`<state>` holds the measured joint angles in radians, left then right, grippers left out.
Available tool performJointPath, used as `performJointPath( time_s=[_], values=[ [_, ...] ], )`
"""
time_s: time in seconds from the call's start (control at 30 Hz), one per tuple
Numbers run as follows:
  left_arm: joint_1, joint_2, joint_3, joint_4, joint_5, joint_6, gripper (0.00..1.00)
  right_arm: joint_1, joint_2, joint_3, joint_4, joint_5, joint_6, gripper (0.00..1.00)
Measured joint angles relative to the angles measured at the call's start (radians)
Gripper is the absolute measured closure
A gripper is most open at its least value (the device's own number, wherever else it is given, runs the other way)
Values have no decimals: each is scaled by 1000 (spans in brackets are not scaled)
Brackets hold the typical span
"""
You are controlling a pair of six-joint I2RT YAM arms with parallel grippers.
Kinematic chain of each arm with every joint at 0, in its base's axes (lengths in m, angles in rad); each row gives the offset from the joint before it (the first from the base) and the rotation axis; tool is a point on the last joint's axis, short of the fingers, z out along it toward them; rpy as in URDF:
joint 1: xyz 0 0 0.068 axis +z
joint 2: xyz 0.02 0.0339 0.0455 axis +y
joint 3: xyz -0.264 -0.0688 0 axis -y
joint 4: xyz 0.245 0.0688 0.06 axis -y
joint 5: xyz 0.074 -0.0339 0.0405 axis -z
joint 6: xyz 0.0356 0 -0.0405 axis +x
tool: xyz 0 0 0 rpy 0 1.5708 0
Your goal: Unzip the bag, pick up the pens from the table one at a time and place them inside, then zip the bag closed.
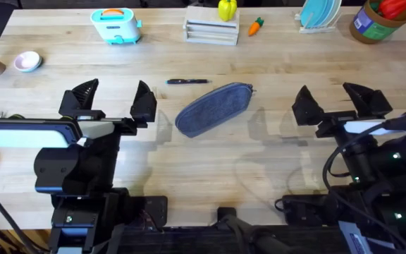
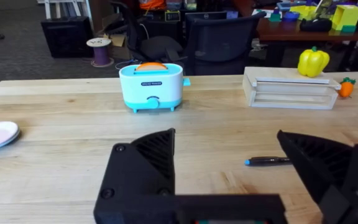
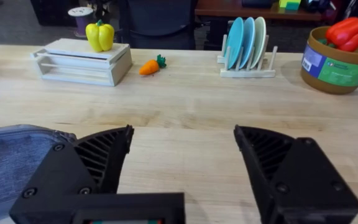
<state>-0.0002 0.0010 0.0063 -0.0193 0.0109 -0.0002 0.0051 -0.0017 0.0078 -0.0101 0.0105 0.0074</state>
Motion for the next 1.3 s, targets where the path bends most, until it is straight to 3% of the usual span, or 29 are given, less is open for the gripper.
performJointPath(
  time_s=[0.73, 0.83, 1.0, 1.03, 1.3],
  values=[
    [0, 0, 0, 0, 2, 0, 7, 0, 0, 1, -5, -44, 20, 6],
    [0, 0, 6, -23, 13, 0, 7, 0, 1, 33, -80, -68, 36, 6],
    [0, 0, 116, -273, 27, 0, 7, 0, 17, 141, -336, -108, 46, 6],
    [0, 9, 238, -446, 30, 1, 7, 0, 79, 254, -435, -118, 45, 6],
    [0, 189, 587, -797, 31, 20, 7, 0, 378, 672, -754, -135, 45, 7]
  ],
)
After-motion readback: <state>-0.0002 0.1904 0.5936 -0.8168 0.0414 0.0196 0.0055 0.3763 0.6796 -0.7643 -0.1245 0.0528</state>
